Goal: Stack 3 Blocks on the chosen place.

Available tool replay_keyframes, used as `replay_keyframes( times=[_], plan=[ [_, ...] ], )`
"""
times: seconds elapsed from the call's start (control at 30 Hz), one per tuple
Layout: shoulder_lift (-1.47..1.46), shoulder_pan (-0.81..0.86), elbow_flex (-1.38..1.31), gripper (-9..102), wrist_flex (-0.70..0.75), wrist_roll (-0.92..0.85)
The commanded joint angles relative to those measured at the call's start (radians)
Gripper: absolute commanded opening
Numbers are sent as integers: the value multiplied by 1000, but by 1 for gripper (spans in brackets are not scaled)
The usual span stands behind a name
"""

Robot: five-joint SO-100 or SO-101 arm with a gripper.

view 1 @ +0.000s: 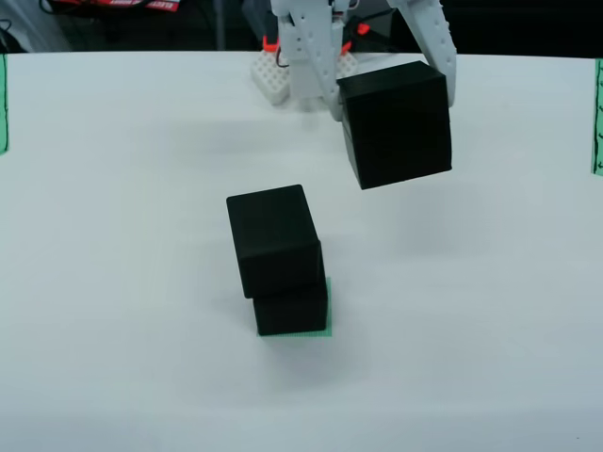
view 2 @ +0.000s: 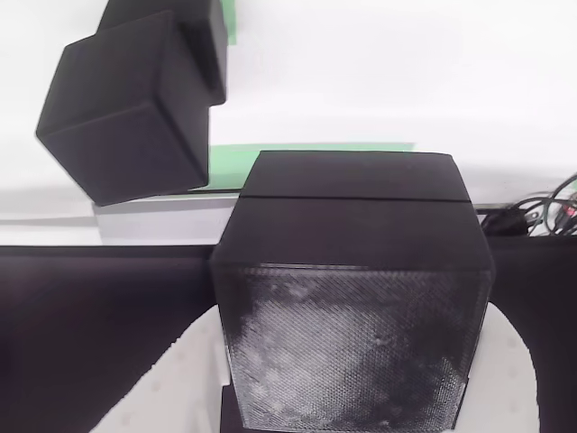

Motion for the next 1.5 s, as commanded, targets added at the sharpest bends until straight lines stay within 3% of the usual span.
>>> replay_keyframes(
  times=[0.0, 0.6, 1.47],
  plan=[
    [57, 67, -21, 22, 5, -48],
    [26, 273, 25, 22, -34, -196],
    [-95, 302, 77, 22, -132, -184]
  ],
)
